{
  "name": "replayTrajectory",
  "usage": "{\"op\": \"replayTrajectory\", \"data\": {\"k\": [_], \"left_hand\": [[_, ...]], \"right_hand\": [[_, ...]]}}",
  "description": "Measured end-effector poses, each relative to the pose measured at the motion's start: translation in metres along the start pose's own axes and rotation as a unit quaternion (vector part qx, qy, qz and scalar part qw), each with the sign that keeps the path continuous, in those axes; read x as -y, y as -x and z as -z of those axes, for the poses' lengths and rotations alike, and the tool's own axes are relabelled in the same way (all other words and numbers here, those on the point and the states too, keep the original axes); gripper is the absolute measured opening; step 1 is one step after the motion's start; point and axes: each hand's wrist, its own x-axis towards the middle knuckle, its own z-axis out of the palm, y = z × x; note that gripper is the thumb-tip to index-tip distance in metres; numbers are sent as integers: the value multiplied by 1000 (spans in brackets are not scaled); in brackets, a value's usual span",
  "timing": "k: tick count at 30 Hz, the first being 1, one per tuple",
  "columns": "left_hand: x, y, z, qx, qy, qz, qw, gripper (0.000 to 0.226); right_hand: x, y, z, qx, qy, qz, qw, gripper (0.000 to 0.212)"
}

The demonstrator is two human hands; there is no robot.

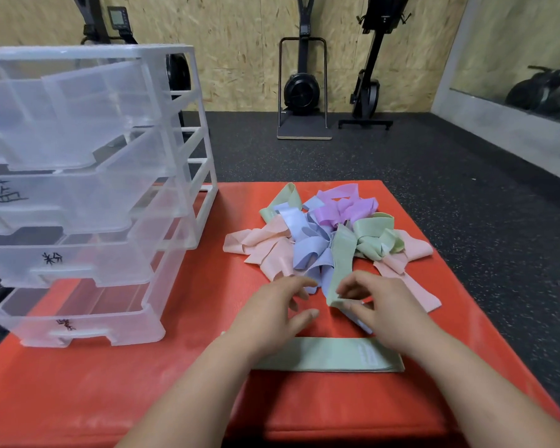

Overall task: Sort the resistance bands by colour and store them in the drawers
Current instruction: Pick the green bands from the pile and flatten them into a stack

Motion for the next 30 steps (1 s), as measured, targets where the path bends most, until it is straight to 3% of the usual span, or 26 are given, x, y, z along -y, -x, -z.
{"op": "replayTrajectory", "data": {"k": [6,9,13,16,19,24,27,30], "left_hand": [[-6,-11,-9,-12,42,-7,999,16],[-6,-15,-12,-32,71,9,997,5],[-11,-18,-10,-45,158,51,985,6],[-14,-20,-5,-75,249,83,962,8],[-13,-18,2,-98,288,93,948,9],[-7,-15,8,-77,294,82,949,30],[-7,-11,10,-59,271,45,960,32],[-12,-6,12,-56,234,16,970,29]], "right_hand": [[5,-3,0,16,-111,-14,994,38],[2,-5,2,11,-127,-22,992,36],[5,-7,6,-18,-77,-8,997,21],[14,-8,1,-29,-124,13,992,21],[20,-8,-4,11,-165,24,986,23],[8,-14,-3,-57,-3,51,997,30],[10,-18,-5,7,26,114,993,49],[13,-20,-13,41,32,115,992,47]]}}
